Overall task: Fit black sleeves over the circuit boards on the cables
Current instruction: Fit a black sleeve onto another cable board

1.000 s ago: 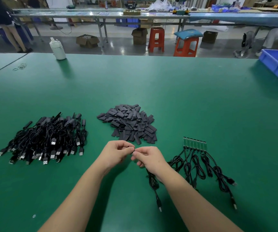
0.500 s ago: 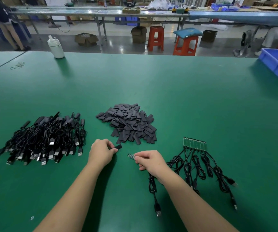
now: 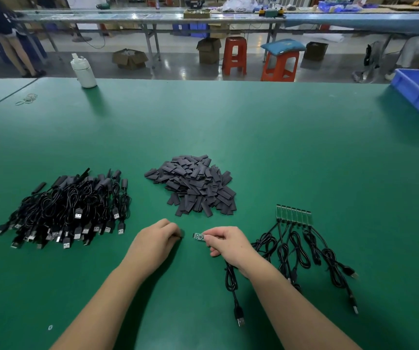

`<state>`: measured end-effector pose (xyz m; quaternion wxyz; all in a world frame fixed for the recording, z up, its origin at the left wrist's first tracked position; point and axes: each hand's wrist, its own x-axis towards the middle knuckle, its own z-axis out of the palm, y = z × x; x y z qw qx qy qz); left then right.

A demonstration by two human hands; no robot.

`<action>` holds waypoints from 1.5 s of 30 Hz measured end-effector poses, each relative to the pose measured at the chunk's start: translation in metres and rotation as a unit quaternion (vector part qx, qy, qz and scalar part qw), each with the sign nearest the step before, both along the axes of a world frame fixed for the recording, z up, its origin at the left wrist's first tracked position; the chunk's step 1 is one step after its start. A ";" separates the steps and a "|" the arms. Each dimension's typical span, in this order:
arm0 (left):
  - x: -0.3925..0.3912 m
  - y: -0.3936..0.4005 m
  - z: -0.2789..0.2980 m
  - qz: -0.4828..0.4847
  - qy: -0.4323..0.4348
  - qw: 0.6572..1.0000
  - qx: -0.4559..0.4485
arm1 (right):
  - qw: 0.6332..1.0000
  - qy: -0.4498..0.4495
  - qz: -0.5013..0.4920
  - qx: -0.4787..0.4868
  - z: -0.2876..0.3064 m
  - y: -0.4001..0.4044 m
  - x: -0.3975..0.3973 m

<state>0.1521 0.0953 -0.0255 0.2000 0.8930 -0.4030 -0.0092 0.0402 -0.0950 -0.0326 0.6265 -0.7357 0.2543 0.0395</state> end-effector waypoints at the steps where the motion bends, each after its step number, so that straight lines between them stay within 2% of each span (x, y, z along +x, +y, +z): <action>1: -0.002 0.001 -0.001 -0.011 -0.006 1.000 0.013 | 1.000 0.001 0.001 0.000 0.000 0.000 0.000; 5: -0.005 0.001 -0.001 -0.042 0.005 0.998 0.055 | 1.000 0.003 0.002 -0.001 0.001 0.000 0.000; 11: 0.002 0.005 -0.001 0.000 0.032 0.998 0.061 | 1.000 0.002 -0.003 0.009 0.000 -0.001 0.000; 16: 0.020 0.003 -0.001 0.009 0.013 0.985 0.170 | 1.000 0.000 0.000 0.012 0.000 0.000 0.000; 19: 0.022 0.001 0.002 -0.001 -0.006 0.980 0.198 | 1.000 0.003 -0.001 0.014 0.001 -0.001 0.000; 21: 0.018 0.002 0.005 0.007 0.006 0.989 0.147 | 1.000 0.007 -0.002 0.013 0.002 0.000 0.000; 23: 0.009 0.003 0.009 0.031 0.083 0.995 0.035 | 1.000 0.008 -0.008 0.018 0.004 0.001 0.000; 25: -0.002 -0.002 0.015 0.065 0.204 0.976 -0.034 | 0.999 0.000 -0.021 0.028 0.008 0.001 0.001; 27: -0.013 -0.009 0.017 0.076 0.306 0.947 -0.060 | 0.998 -0.012 -0.039 0.045 0.012 0.002 0.002; 30: -0.025 -0.017 0.016 0.055 0.413 0.905 -0.089 | 0.994 -0.034 -0.056 0.087 0.015 0.003 0.002; 37: -0.032 -0.025 0.016 0.023 0.483 0.867 -0.118 | 0.996 -0.031 -0.056 0.069 0.013 0.001 -0.004; 40: -0.033 -0.027 0.014 0.037 0.500 0.855 -0.131 | 0.992 -0.048 -0.069 0.095 0.013 0.001 -0.007; 43: -0.033 -0.028 0.011 0.045 0.501 0.854 -0.136 | 0.990 -0.056 -0.076 0.108 0.012 0.002 -0.007; 45: -0.033 -0.029 0.009 0.049 0.477 0.865 -0.148 | 0.992 -0.051 -0.070 0.088 0.012 0.002 -0.006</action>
